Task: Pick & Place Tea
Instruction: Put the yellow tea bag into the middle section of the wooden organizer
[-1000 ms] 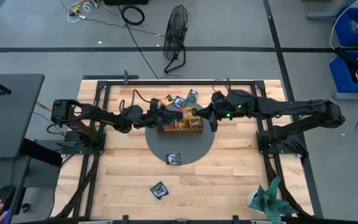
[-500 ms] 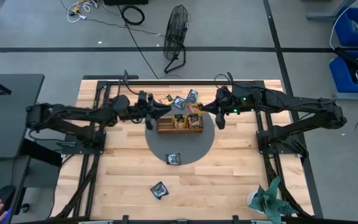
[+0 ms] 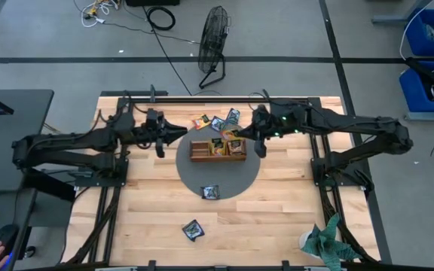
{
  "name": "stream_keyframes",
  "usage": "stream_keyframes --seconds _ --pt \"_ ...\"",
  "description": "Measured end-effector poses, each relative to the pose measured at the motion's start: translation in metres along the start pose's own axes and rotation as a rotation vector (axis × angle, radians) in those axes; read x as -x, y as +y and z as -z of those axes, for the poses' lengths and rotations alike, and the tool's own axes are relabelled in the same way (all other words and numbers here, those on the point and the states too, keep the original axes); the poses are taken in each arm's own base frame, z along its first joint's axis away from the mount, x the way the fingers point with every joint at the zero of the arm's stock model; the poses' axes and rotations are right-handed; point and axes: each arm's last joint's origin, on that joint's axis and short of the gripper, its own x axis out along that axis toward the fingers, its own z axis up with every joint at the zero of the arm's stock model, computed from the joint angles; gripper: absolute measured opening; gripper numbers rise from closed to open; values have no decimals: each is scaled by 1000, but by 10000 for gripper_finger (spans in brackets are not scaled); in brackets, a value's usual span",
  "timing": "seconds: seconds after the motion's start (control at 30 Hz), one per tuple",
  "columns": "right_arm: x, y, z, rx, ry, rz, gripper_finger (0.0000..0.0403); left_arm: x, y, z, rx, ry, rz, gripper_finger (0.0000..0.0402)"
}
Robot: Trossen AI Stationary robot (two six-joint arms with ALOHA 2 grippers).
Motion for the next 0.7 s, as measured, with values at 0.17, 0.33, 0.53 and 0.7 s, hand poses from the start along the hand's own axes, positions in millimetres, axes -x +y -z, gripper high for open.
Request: stream_keyframes --seconds 0.17,0.33,0.53,0.7 --pt "-20 -3 -21 95 113 1 0 19 0 -3 -8 16 -75 55" --pt "-45 -5 -41 213 276 -2 0 37 0 -7 -53 3 -135 55" --pt "-82 -8 -54 314 398 -24 0 52 -1 -12 -68 -34 -199 55" --pt "-110 -16 -50 344 493 -32 0 55 0 -12 -70 -30 -209 55"
